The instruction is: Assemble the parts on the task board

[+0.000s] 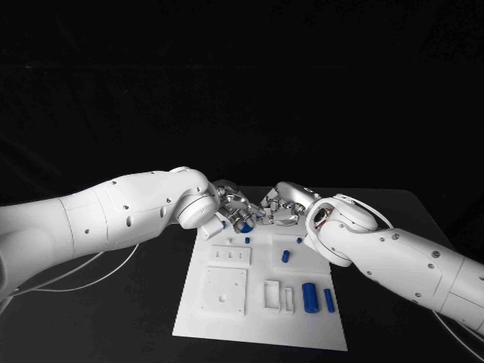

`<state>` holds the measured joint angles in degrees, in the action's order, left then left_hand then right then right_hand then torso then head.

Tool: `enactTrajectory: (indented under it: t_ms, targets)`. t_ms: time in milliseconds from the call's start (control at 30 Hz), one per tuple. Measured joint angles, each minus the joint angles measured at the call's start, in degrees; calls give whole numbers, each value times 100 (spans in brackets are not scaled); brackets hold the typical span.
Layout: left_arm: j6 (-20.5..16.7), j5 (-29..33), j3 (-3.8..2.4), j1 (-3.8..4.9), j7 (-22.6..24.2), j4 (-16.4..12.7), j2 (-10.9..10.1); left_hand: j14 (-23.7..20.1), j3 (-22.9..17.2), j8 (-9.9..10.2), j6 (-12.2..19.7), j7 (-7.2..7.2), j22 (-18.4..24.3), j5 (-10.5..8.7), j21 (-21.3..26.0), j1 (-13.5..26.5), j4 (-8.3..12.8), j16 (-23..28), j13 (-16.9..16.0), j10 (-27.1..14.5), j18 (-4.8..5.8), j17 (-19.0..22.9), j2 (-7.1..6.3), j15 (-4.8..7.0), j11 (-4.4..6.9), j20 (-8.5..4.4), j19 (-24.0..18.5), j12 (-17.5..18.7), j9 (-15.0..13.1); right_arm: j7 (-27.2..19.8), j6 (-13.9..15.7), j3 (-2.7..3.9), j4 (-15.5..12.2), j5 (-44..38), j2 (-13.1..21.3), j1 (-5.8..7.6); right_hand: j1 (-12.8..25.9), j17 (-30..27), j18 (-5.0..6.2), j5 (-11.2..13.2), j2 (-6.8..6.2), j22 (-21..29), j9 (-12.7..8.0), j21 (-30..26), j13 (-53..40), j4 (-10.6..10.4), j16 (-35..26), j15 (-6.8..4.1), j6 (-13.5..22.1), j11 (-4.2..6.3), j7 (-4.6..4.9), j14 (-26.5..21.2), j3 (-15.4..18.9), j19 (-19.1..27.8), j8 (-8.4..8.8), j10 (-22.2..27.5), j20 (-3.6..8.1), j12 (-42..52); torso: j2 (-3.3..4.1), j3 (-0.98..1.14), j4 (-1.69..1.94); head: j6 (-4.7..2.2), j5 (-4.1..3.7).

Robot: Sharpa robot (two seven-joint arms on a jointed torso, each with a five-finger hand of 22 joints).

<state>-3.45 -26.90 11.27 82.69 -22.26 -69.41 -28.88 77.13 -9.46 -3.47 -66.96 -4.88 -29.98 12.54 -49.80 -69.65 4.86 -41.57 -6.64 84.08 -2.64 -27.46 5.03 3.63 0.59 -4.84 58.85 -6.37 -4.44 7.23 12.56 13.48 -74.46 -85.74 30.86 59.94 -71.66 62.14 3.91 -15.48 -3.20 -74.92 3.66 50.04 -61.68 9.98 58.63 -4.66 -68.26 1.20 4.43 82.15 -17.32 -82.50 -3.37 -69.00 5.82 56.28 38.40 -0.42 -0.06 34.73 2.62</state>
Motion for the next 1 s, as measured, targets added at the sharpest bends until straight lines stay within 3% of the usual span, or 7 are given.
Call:
enactTrajectory:
  t_ms: [267,367,400,500,600,833,1000]
  targets:
    - [-53,7,-2,-13,31,1,6,88,-156,-37,-88,-88,-120,328,-162,93,228,-237,-67,0,0,-137,49,84,67,-62,0,-364,-239,0,-10,-6,-1,0,3,0,-1,0,0,0,1,0,-1,0,0,1,0,0,10,-1,-8,0,1,0,3,1,0,0,2,1,-1,9,-2]
    - [-63,7,-2,-18,39,1,8,142,-217,-37,-96,-96,-199,554,-275,149,295,-463,-148,34,0,-265,4,119,100,-133,33,-630,-299,0,-10,-7,-5,0,7,1,-2,0,-1,1,2,1,-1,0,5,1,0,0,11,-1,-8,0,1,0,3,1,0,0,2,4,-1,14,-5]
    - [-66,6,-2,-21,40,1,8,153,-231,-37,-96,-96,-226,637,-313,184,329,-533,-171,50,0,-301,-31,132,116,-144,42,-708,-433,0,-10,-8,-7,0,9,1,-2,0,0,0,2,0,-1,0,11,1,0,0,11,-1,-8,0,1,0,4,1,0,0,3,4,-2,17,-5]
    - [-67,0,-3,-28,41,2,8,411,-257,-36,-97,-96,-329,1063,-490,267,382,-963,-257,88,2,-482,-114,238,156,-248,147,-1001,-609,-5,-9,-11,-11,0,13,1,-2,-10,0,1,2,1,0,-28,27,-24,0,0,12,-1,-7,0,27,0,4,1,0,-31,5,8,-1,34,-5]
    - [-66,-7,-4,-35,40,2,6,456,-318,-36,-97,-96,-443,1255,-657,345,443,-1390,-302,84,13,-665,-193,276,199,-308,184,-1254,-757,-17,-9,-13,-16,0,23,-1,-2,-36,-1,1,2,1,0,-71,49,-61,-43,0,47,-1,-13,0,72,0,4,1,0,-51,5,8,-1,36,-5]
    - [-66,-31,-13,-41,41,-10,-8,472,-362,-30,-107,-86,-618,1425,-883,411,485,-1909,-375,89,46,-775,-259,356,259,-370,185,-1716,-1039,-56,-7,-22,-22,16,48,-10,16,-102,0,1,-16,1,8,-186,164,-207,-112,0,260,-42,38,0,244,-2,1,43,-2,-172,5,8,0,37,-5]
    - [-91,-52,-13,-46,66,-22,-20,492,-392,-21,-152,-41,-684,1476,-967,393,467,-2101,-429,109,45,-745,-338,396,281,-391,163,-1960,-1041,-77,-4,-22,-30,22,65,-11,-7,-110,0,1,-39,1,0,-221,190,-255,-112,0,283,-42,61,0,332,-21,0,43,-21,-172,5,8,0,41,-12]
